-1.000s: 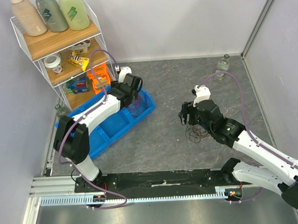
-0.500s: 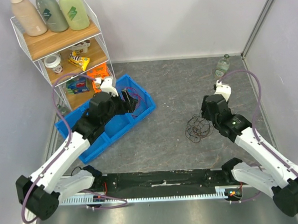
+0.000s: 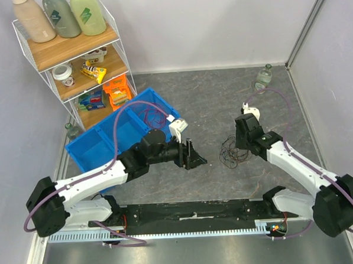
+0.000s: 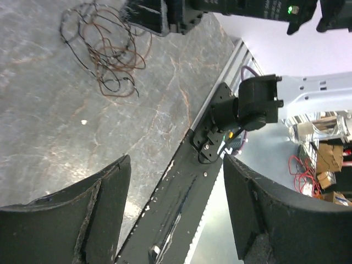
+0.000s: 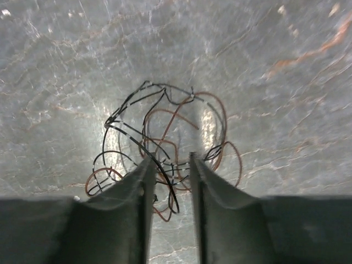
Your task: Untangle the cables
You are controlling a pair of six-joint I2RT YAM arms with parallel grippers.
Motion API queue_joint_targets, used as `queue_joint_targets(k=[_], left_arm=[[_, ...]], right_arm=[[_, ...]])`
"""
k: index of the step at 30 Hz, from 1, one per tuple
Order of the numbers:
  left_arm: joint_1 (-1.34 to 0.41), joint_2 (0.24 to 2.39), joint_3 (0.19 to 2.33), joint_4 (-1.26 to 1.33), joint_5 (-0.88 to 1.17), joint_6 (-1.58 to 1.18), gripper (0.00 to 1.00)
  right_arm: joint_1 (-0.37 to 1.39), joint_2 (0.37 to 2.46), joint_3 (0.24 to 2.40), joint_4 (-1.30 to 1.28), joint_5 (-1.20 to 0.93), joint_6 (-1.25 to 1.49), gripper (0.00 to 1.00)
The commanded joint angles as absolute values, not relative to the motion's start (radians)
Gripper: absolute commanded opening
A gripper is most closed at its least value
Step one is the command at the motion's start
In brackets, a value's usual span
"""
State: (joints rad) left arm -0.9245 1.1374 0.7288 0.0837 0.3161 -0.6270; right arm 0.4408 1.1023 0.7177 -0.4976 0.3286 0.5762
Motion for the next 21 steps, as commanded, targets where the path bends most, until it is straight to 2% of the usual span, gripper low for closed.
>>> queue_joint_targets(k=[1,3,4,9,13,17,21], left_arm=[[-0.968,1.210,0.759,0.179,0.307,-0.681,0.74],[-0.974,1.256,0.779,0.181,0.299,-0.684,0.76],[-0.976,1.272,0.788,0.181,0.299,-0.687,0.77],[-0.985,1.296,0.796,0.181,0.298,-0.701,0.77],[-0.985,1.255,0.766,0.166,0.233,-0.701,0.77],[-0.985,1.210,0.758,0.150,0.175,-0.673,0.78],[-0.985,1.157,0.756,0.140,0.138,-0.658,0.78]], right_arm=[[0.436,1.135,0.729,-0.434,0.249,0.537,0.22],[0.439,1.106,0.794,-0.475,0.221,0.511,0.01],[0.437,1.065,0.833,-0.506,0.219,0.500,0.00],[0.437,0.775,1.079,-0.591,0.221,0.427,0.00],[0.439,0.658,1.218,-0.549,0.172,0.439,0.00],[0.439,0.578,1.099,-0.399,0.156,0.465,0.04],[0.437,0.636,0.967,-0.457,0.261,0.494,0.01]])
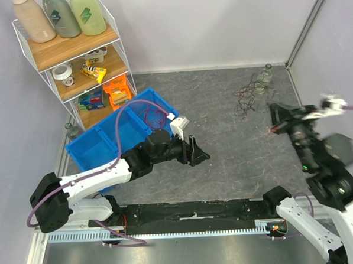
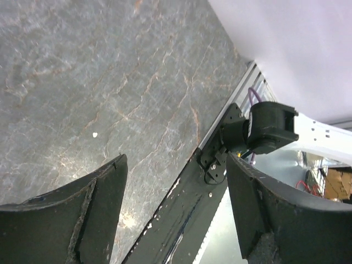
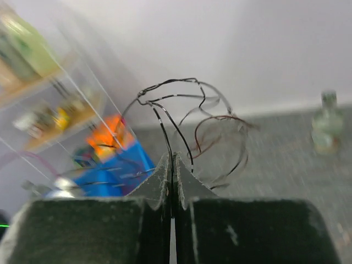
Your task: Untangle the cables
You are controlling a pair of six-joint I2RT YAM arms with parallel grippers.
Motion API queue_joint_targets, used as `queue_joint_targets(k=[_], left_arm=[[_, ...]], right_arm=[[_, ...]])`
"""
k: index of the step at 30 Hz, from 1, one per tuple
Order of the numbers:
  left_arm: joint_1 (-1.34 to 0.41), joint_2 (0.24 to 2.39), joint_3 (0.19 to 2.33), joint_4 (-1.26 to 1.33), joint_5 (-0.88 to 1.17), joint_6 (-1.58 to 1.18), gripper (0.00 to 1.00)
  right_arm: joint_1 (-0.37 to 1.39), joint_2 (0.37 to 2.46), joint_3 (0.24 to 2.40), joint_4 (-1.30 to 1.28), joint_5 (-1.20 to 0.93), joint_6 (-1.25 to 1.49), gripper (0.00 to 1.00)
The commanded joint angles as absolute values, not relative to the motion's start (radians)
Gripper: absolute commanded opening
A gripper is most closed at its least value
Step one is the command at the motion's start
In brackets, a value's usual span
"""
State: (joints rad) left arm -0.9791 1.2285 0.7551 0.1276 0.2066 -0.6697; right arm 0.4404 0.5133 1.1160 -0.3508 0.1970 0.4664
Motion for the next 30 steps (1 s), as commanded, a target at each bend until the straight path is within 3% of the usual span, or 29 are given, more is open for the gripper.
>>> queue_joint_targets(k=[1,5,12,18,23,30], left_arm=[[-0.985,1.143,0.750,0.138,0.132,-0.657,0.78],[-0.985,1.079,0.727,0.109,0.100,-0.650,0.77],[-0.985,1.031,0.710,0.091,0.069,-0.640,0.78],[-0.985,1.051,0.722,0.156,0.143,-0.630,0.82],[-0.986,1.058,0.770,0.155,0.198,-0.597,0.83],[-0.985,1.017,0.782,0.153,0.126,-0.554,0.79]], right_arm=[[0.439,0.672,0.941,-0.481,0.271,0.506,0.00],[0.437,0.745,0.939,-0.512,0.221,0.500,0.00],[0.437,0.723,1.182,-0.500,0.181,0.413,0.00],[0.437,0.663,1.094,-0.437,0.147,0.457,0.00],[0.437,0.727,1.074,-0.420,-0.095,0.451,0.00],[0.439,0.772,1.031,-0.353,-0.336,0.446,0.00]])
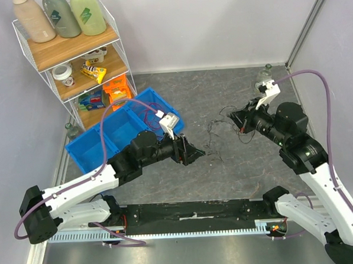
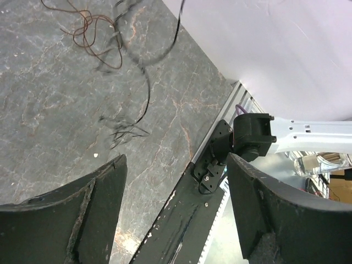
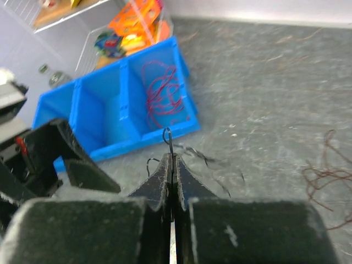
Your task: Untangle the cables
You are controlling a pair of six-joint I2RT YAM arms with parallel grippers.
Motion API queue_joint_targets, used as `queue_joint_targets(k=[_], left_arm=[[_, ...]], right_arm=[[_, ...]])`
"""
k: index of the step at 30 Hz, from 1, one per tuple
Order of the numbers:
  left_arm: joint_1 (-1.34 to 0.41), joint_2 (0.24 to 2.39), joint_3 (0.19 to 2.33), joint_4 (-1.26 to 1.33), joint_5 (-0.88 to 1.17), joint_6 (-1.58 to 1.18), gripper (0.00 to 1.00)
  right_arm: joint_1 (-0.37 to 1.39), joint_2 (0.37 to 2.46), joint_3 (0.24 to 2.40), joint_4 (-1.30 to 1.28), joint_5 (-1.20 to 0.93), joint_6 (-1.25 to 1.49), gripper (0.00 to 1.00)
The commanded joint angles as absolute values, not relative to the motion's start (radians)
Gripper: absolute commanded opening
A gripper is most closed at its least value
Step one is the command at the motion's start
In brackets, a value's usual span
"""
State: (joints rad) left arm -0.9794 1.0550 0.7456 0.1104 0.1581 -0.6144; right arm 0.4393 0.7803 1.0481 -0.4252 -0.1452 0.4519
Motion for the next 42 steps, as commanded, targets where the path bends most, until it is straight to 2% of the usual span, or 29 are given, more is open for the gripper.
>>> queue_joint_targets(k=[1,4,8,9,11,12,14,17,19,25,27,30,32,34,35,37,40,42], left_arm=[[-0.983,1.017,0.778,0.155,0.120,-0.549,0.81],[-0.985,1.026,0.764,0.143,0.106,-0.542,0.87],[-0.985,1.023,0.765,0.078,0.043,-0.512,0.86],[-0.986,1.017,0.765,0.066,0.022,-0.500,0.83],[-0.985,0.999,0.764,0.048,0.005,-0.474,0.64],[-0.985,0.996,0.762,0.041,-0.030,-0.465,0.60],[-0.983,0.996,0.762,0.038,-0.035,-0.446,0.62],[-0.985,1.041,0.784,0.049,0.036,-0.439,0.75],[-0.985,1.098,0.795,0.081,0.105,-0.449,0.79],[-0.986,1.195,0.802,0.192,0.228,-0.512,0.79],[-0.986,1.206,0.801,0.216,0.232,-0.520,0.66],[-0.985,1.213,0.807,0.190,0.190,-0.517,0.39],[-0.985,1.212,0.813,0.152,0.157,-0.509,0.17],[-0.985,1.200,0.808,0.115,0.124,-0.497,0.05],[-0.985,1.187,0.799,0.094,0.105,-0.492,0.02],[-0.985,1.145,0.776,0.068,0.057,-0.486,0.02],[-0.985,1.037,0.735,0.037,-0.033,-0.482,0.02],[-0.985,0.961,0.713,0.040,-0.041,-0.472,0.02]], right_arm=[[0.437,0.776,1.011,-0.339,-0.369,0.457,0.00],[0.439,0.773,0.947,-0.267,-0.458,0.517,0.00],[0.439,0.764,0.894,-0.206,-0.517,0.572,0.00],[0.437,0.759,0.893,-0.199,-0.522,0.575,0.00],[0.437,0.752,0.894,-0.192,-0.528,0.583,0.00],[0.437,0.750,0.897,-0.189,-0.531,0.587,0.00],[0.437,0.749,0.903,-0.183,-0.540,0.594,0.00],[0.437,0.750,0.910,-0.169,-0.564,0.615,0.00],[0.437,0.750,0.911,-0.149,-0.581,0.630,0.00],[0.439,0.733,0.914,-0.133,-0.595,0.660,0.00],[0.439,0.726,0.914,-0.135,-0.597,0.663,0.00],[0.439,0.718,0.914,-0.137,-0.591,0.661,0.00],[0.439,0.716,0.917,-0.143,-0.577,0.652,0.00],[0.439,0.712,0.930,-0.176,-0.534,0.620,0.00],[0.437,0.707,0.946,-0.225,-0.476,0.591,0.00],[0.439,0.689,0.980,-0.357,-0.264,0.511,0.00],[0.437,0.614,0.976,-0.518,0.186,0.494,0.00],[0.439,0.563,0.933,-0.531,0.284,0.473,0.10]])
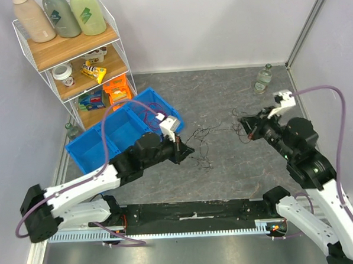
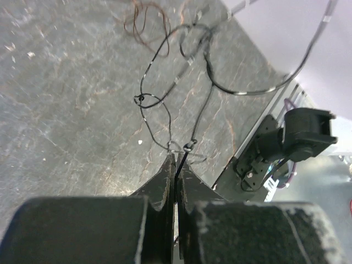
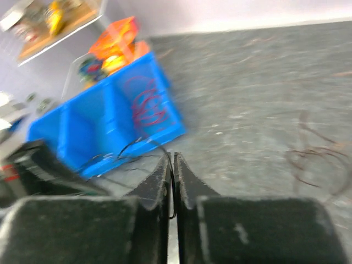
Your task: Untangle the cables
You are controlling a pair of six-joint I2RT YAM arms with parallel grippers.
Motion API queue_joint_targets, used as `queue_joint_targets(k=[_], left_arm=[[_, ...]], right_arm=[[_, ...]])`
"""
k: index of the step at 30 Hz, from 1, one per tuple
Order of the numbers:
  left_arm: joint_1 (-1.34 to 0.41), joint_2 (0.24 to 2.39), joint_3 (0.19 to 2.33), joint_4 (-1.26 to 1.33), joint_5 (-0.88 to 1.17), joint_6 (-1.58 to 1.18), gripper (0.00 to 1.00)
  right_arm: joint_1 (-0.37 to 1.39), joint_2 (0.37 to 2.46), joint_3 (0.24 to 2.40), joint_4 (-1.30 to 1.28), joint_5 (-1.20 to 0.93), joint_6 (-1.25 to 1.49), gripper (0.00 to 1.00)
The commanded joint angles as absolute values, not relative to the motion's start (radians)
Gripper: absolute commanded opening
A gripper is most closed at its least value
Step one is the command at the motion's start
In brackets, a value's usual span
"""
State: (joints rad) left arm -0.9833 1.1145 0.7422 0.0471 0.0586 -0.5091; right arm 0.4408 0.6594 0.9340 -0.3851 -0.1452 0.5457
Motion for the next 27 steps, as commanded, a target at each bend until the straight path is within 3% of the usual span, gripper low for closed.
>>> queue_joint_targets(k=[1,6,10,15,17,24,27], left_arm=[[-0.985,0.928,0.707,0.044,-0.031,-0.471,0.02],[-0.980,0.835,0.727,0.095,0.127,-0.477,0.02],[-0.982,0.805,0.790,0.023,0.091,-0.459,0.02],[-0.982,0.767,0.837,-0.080,0.003,-0.414,0.02],[-0.982,0.753,0.853,-0.107,-0.049,-0.405,0.02],[-0.980,0.764,0.955,-0.241,-0.231,-0.373,0.02],[-0.983,0.793,1.008,-0.291,-0.238,-0.379,0.02]], right_arm=[[0.439,0.543,0.907,-0.522,0.284,0.472,0.16],[0.437,0.558,0.792,-0.468,0.108,0.497,0.24],[0.437,0.597,0.761,-0.469,0.080,0.486,0.28],[0.437,0.601,0.781,-0.468,0.046,0.453,0.69],[0.439,0.603,0.787,-0.462,0.003,0.439,0.80],[0.439,0.623,0.778,-0.446,-0.044,0.448,0.83],[0.439,0.633,0.758,-0.399,-0.150,0.431,0.92]])
